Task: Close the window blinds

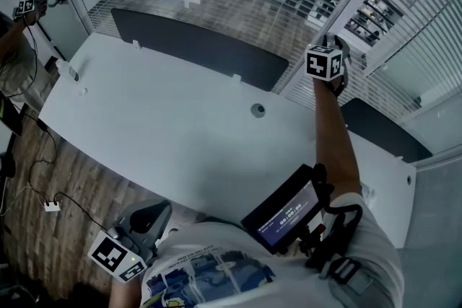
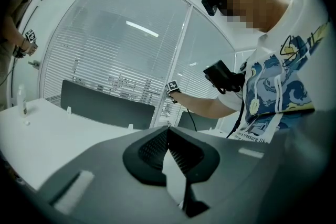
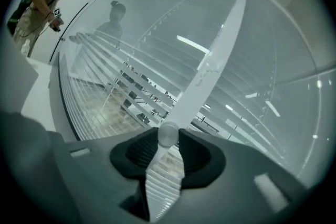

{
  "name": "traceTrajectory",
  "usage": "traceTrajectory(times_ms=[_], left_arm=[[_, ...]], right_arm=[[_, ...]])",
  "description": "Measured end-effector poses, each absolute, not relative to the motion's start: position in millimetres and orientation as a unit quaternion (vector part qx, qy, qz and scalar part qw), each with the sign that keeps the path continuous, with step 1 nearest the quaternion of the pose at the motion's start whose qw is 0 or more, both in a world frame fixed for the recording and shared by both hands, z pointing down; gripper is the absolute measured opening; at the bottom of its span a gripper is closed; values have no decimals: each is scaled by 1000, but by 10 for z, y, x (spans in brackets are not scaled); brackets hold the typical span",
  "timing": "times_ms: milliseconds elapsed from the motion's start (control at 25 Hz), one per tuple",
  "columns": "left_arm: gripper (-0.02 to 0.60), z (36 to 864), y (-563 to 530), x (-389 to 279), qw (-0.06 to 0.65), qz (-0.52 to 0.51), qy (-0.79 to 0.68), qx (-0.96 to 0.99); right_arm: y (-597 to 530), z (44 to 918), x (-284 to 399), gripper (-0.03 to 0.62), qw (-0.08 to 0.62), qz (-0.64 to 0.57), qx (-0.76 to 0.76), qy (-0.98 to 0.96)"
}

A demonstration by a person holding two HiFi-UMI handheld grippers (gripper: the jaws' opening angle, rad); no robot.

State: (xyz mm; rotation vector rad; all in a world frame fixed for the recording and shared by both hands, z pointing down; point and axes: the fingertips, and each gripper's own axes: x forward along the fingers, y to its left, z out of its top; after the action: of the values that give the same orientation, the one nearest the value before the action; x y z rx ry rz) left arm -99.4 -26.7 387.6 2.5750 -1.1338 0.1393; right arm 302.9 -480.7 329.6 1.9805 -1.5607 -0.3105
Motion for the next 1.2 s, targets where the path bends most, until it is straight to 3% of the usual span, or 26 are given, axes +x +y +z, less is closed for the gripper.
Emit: traceTrajectory(times_ms=[880, 1040, 1200], left_arm=[[3, 3909, -223, -948, 156, 40, -379, 911], [3, 3911, -226, -945, 158, 41, -377, 912], [3, 3904, -225, -954, 159, 43, -375, 912]], right_arm=[[-4880, 3455, 3071, 121, 597, -340, 598, -413], [-4899, 3461, 3058, 121, 602, -339, 592, -415], [-4885, 3431, 3047, 121, 525, -283, 636, -491]])
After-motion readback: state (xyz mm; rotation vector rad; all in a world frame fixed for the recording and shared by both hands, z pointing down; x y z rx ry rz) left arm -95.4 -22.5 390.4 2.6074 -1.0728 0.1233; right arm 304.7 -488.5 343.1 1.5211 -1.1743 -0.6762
